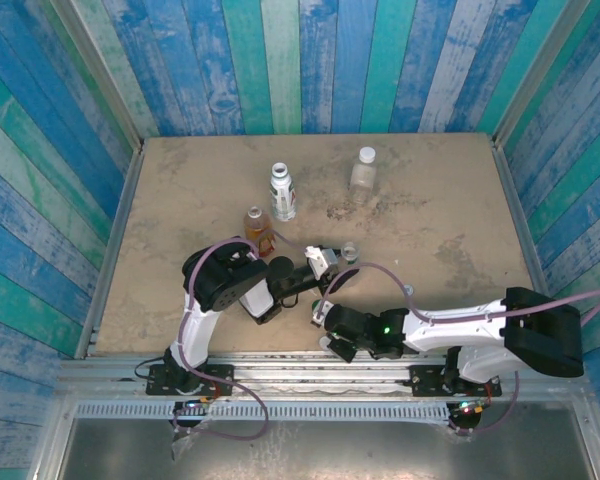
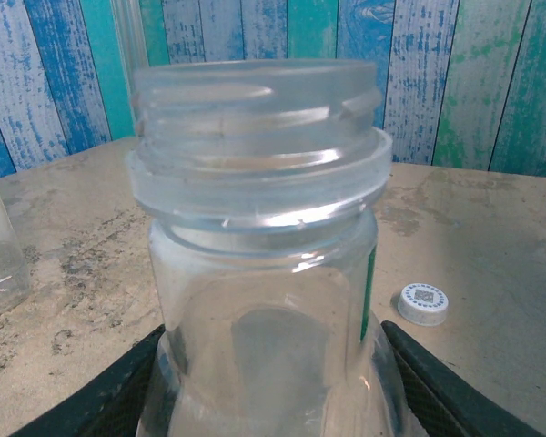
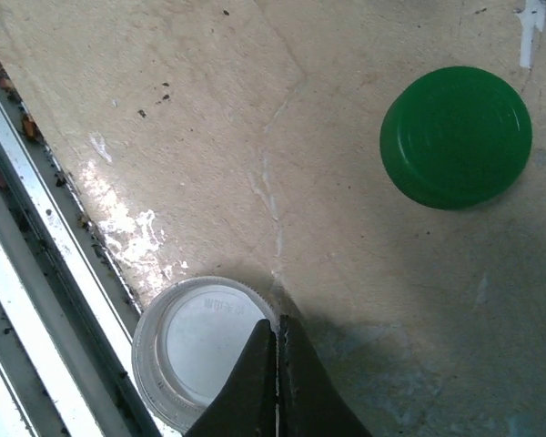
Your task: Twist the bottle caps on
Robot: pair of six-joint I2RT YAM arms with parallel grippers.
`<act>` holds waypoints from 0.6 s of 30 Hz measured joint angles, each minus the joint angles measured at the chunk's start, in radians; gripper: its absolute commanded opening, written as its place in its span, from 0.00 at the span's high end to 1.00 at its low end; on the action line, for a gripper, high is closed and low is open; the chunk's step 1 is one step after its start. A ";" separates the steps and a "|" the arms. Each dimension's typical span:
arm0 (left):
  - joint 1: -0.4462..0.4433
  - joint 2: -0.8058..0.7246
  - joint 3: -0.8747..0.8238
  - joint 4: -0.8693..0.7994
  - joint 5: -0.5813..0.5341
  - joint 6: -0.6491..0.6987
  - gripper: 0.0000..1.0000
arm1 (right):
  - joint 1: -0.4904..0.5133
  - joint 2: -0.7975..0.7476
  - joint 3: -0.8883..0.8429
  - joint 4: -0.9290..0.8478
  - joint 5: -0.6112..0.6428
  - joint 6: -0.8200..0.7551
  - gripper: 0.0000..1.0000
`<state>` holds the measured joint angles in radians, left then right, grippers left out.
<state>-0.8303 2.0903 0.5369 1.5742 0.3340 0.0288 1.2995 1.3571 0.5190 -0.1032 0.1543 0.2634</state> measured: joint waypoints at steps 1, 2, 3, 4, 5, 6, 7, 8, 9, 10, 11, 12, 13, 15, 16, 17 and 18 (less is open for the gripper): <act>0.000 0.000 0.000 0.000 0.000 0.000 0.40 | 0.000 -0.002 0.000 -0.002 0.007 0.002 1.00; 0.000 0.000 0.000 0.000 -0.001 0.000 0.39 | 0.000 -0.006 -0.001 -0.005 0.016 0.006 1.00; 0.000 0.000 0.000 -0.001 -0.002 0.000 0.37 | 0.001 -0.015 -0.003 -0.010 0.029 0.010 1.00; 0.000 0.000 0.000 -0.003 -0.003 0.000 0.36 | 0.001 -0.026 -0.006 -0.013 0.039 0.014 1.00; 0.000 0.000 0.000 -0.006 -0.004 0.000 0.34 | 0.001 -0.044 -0.012 -0.020 0.054 0.021 0.99; 0.001 0.000 0.000 -0.012 -0.007 0.000 0.31 | 0.001 -0.061 -0.017 -0.029 0.068 0.026 0.99; 0.002 0.000 -0.002 -0.022 -0.011 -0.001 0.28 | 0.001 -0.085 -0.023 -0.037 0.087 0.033 1.00; 0.004 0.000 -0.005 -0.035 -0.016 -0.002 0.27 | 0.001 -0.112 -0.028 -0.050 0.106 0.037 1.00; 0.005 0.000 -0.007 -0.042 -0.019 -0.002 0.26 | 0.000 -0.135 -0.031 -0.059 0.121 0.040 1.00; 0.005 0.000 -0.009 -0.049 -0.021 -0.003 0.25 | -0.003 -0.168 -0.037 -0.070 0.141 0.044 1.00; 0.006 0.000 -0.011 -0.054 -0.023 -0.003 0.23 | -0.008 -0.206 -0.044 -0.082 0.160 0.047 1.00; 0.007 0.000 -0.011 -0.059 -0.024 -0.003 0.21 | -0.012 -0.237 -0.050 -0.092 0.174 0.050 0.99; 0.007 0.000 -0.012 -0.066 -0.026 -0.003 0.20 | -0.019 -0.277 -0.057 -0.101 0.192 0.052 1.00; 0.007 -0.001 -0.014 -0.080 -0.026 -0.006 0.18 | -0.035 -0.350 -0.068 -0.125 0.226 0.054 1.00; 0.007 -0.001 -0.017 -0.089 -0.026 -0.007 0.17 | -0.046 -0.390 -0.073 -0.136 0.241 0.055 1.00; 0.007 -0.002 -0.021 -0.095 -0.026 -0.007 0.16 | -0.056 -0.429 -0.078 -0.146 0.257 0.054 1.00; 0.007 -0.005 -0.025 -0.102 -0.026 -0.008 0.15 | -0.066 -0.462 -0.082 -0.151 0.267 0.053 1.00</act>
<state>-0.8234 2.0853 0.5121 1.4723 0.3080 0.0212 1.2331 0.8948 0.4366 -0.2543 0.4217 0.3168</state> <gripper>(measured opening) 0.836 0.048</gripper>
